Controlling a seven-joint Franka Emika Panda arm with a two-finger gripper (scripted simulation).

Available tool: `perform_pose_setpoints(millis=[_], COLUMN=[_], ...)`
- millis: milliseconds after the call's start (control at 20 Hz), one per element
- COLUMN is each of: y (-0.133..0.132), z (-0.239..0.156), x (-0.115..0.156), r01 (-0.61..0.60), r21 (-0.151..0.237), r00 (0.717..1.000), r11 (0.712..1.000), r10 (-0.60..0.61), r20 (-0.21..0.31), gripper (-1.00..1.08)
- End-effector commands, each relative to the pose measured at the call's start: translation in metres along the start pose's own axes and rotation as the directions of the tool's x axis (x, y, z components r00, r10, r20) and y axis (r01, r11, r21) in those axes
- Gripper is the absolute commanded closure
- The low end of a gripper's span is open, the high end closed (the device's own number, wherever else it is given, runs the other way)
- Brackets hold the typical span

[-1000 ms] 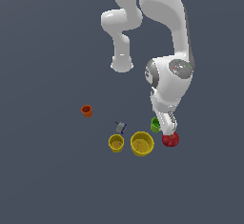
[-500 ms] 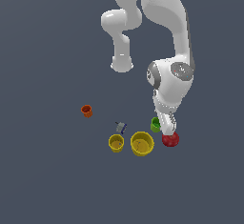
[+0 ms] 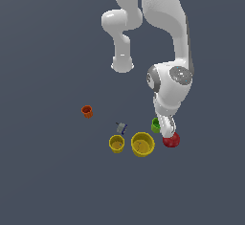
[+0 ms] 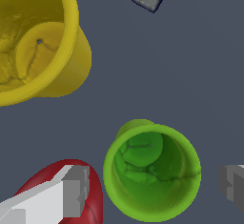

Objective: Pick up a designated object from a clutter of objects.

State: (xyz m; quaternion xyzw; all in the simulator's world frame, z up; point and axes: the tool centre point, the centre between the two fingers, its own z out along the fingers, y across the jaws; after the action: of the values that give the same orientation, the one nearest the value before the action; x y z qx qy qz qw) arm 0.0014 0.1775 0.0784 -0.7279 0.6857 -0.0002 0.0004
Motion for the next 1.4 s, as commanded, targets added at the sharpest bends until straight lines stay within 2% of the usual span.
perform_pose_setpoints(millis=[0,450,500,1350], y=[0.001,0.0,0.0,0.002], z=[0.012,0.036,0.036,0.024], x=[0.0,0.0,0.0,0.002], r01=[-0.001,-0.003,-0.003,-0.003], r21=[-0.001,-0.001,-0.001,0.001], r00=[1.0,1.0,1.0,1.0], r11=[1.0,1.0,1.0,1.0], r10=[0.001,0.003,0.003,0.003], r20=[0.0,0.0,0.0,0.0], gripper=[-0.92,-0.92,1.08,1.08])
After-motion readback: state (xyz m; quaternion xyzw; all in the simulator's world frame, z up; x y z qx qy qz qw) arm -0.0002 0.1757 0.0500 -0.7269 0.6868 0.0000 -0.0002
